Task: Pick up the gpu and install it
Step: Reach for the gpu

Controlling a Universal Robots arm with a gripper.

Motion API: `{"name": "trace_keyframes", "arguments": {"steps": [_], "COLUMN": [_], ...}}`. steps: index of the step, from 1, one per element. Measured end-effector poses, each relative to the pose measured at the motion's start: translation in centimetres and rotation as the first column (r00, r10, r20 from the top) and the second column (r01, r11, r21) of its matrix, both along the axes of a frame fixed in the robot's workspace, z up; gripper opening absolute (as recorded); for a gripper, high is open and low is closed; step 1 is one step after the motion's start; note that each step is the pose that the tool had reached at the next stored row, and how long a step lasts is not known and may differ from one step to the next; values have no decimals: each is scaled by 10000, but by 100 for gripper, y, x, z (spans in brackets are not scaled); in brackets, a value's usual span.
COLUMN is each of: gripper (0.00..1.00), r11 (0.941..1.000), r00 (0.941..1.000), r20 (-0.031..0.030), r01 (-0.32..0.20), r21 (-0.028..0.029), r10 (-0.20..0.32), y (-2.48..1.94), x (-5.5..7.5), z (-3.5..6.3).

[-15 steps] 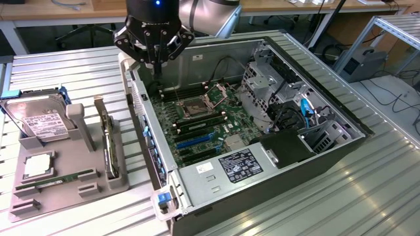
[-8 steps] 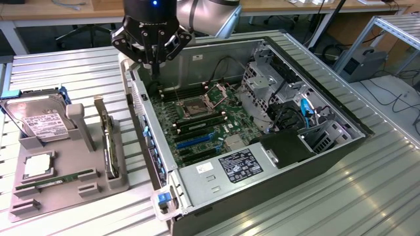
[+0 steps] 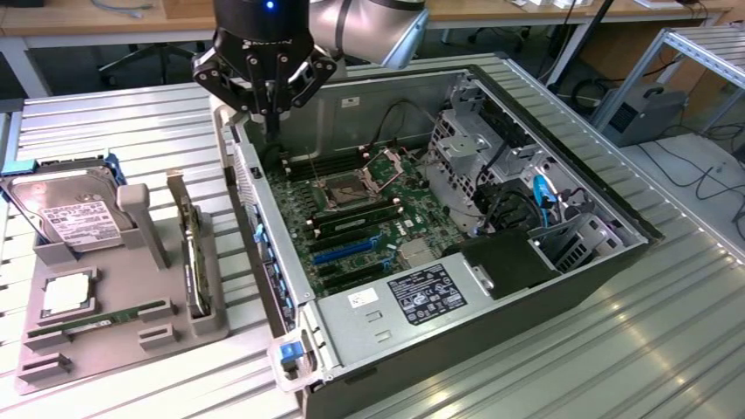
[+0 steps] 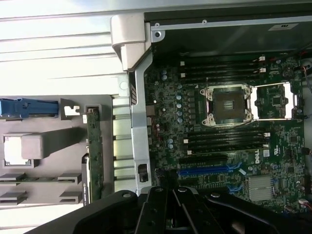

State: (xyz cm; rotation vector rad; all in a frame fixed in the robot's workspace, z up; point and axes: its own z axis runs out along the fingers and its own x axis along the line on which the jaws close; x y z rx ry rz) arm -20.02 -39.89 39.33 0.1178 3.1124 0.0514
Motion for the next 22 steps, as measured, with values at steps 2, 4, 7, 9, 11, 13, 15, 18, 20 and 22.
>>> {"name": "trace_keyframes", "arguments": {"steps": [2, 4, 7, 9, 11, 13, 15, 18, 20, 22], "gripper": [11, 11, 11, 11, 11, 11, 11, 11, 11, 11], "r11": [10000, 10000, 10000, 10000, 10000, 10000, 10000, 10000, 10000, 10000], "r00": [10000, 10000, 10000, 10000, 10000, 10000, 10000, 10000, 10000, 10000], "r20": [-1, -1, 0, -1, 0, 0, -1, 0, 0, 0], "r01": [0, 0, 0, -1, -1, -1, 0, 0, 0, 0], "r21": [-2, -3, -4, -6, -7, -8, -9, -11, -12, -13], "r10": [0, 0, 0, 1, 1, 1, 0, 0, 0, 0], "y": [0, 0, 0, 0, 0, 0, 0, 0, 0, 0], "x": [-8, -15, -27, -34, -45, -53, -63, -77, -86, -95], "z": [0, 0, 0, 0, 0, 0, 0, 0, 0, 0]}}
